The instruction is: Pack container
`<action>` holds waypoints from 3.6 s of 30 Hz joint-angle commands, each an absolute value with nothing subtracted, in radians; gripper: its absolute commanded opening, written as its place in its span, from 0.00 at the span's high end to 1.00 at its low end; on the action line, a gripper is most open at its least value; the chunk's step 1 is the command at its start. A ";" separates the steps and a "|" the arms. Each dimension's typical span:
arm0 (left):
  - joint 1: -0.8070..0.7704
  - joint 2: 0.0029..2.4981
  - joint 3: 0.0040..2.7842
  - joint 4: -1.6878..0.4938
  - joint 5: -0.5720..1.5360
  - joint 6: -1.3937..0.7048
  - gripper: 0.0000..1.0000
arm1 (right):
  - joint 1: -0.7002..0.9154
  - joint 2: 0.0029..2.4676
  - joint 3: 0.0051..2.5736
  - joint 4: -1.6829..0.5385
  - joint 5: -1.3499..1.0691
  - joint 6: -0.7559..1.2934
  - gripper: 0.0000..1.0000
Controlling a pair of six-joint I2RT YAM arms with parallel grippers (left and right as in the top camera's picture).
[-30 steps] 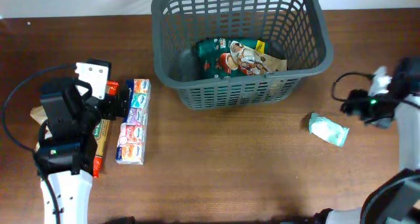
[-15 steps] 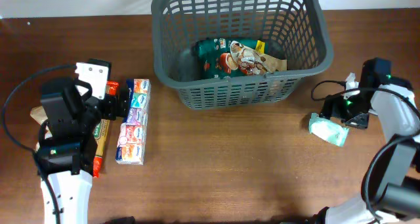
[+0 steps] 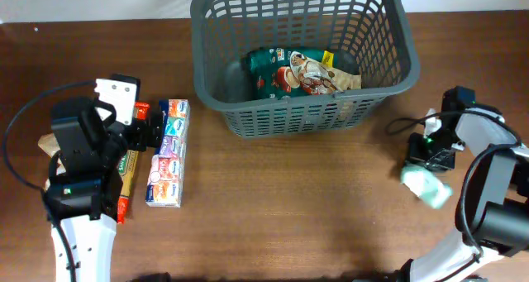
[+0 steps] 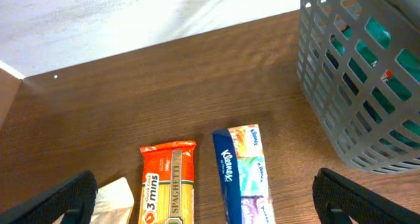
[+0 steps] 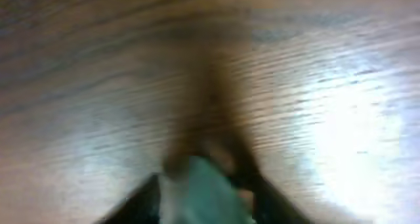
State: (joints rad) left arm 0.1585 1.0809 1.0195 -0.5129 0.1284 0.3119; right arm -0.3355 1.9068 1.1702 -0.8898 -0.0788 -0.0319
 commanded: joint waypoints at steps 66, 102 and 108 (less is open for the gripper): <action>0.162 1.084 1.039 -0.510 0.146 0.323 0.01 | -0.341 1.450 1.108 -1.189 -0.231 0.021 0.37; 0.162 1.084 1.039 -0.510 0.146 0.323 0.01 | -0.341 1.343 0.823 -0.782 -0.488 0.828 0.01; 0.162 1.084 1.039 -0.510 0.146 0.323 0.01 | -0.340 1.343 0.823 -0.710 -0.553 0.780 0.01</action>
State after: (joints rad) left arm 0.1585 1.0813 1.0195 -0.5121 0.1284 0.3119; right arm -0.3424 1.3617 0.8272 -0.7139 -0.4942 0.8135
